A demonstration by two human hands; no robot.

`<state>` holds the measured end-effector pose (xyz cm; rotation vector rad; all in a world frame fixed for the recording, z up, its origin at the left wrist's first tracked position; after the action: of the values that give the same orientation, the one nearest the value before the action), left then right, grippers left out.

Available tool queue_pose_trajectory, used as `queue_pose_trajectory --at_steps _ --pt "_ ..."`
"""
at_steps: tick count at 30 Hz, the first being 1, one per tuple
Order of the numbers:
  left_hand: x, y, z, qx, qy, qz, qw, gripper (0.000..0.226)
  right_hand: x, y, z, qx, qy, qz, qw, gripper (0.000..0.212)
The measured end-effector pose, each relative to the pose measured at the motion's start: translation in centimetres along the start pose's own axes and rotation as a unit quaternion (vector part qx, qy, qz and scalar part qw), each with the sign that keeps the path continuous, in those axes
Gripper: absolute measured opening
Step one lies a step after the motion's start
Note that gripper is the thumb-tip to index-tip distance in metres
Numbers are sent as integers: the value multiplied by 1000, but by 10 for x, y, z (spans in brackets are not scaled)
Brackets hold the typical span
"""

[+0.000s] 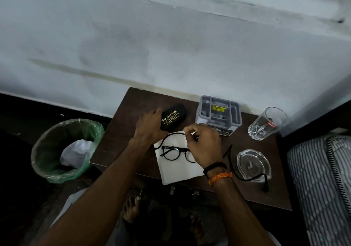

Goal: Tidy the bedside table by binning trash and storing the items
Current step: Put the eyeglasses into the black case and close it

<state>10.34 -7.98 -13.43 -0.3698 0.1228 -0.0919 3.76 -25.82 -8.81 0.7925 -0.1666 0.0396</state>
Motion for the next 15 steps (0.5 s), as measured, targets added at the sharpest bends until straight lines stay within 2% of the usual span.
queue_pose_trajectory --at_steps 8,11,15 --pt "2 4 26 -78 -91 -10 993 64 4 6 -2 25 -28 4 999 15" --pt "-3 7 41 -167 -116 -3 979 65 5 7 0 45 -77 10 996 18" --pt "-17 10 63 -318 -139 -1 938 50 5 7 2 54 -127 25 990 35"
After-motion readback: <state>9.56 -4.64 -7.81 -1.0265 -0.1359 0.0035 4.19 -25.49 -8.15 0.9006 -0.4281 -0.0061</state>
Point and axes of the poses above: each hand's wrist, its own x-axis towards the middle knuckle, its own z-axis out of the back of the hand, y = z × x, the point moved 4 cm from there along x, towards the middle knuckle, and after that the axes turned 4 degrees about x, right-handed, at the moved point
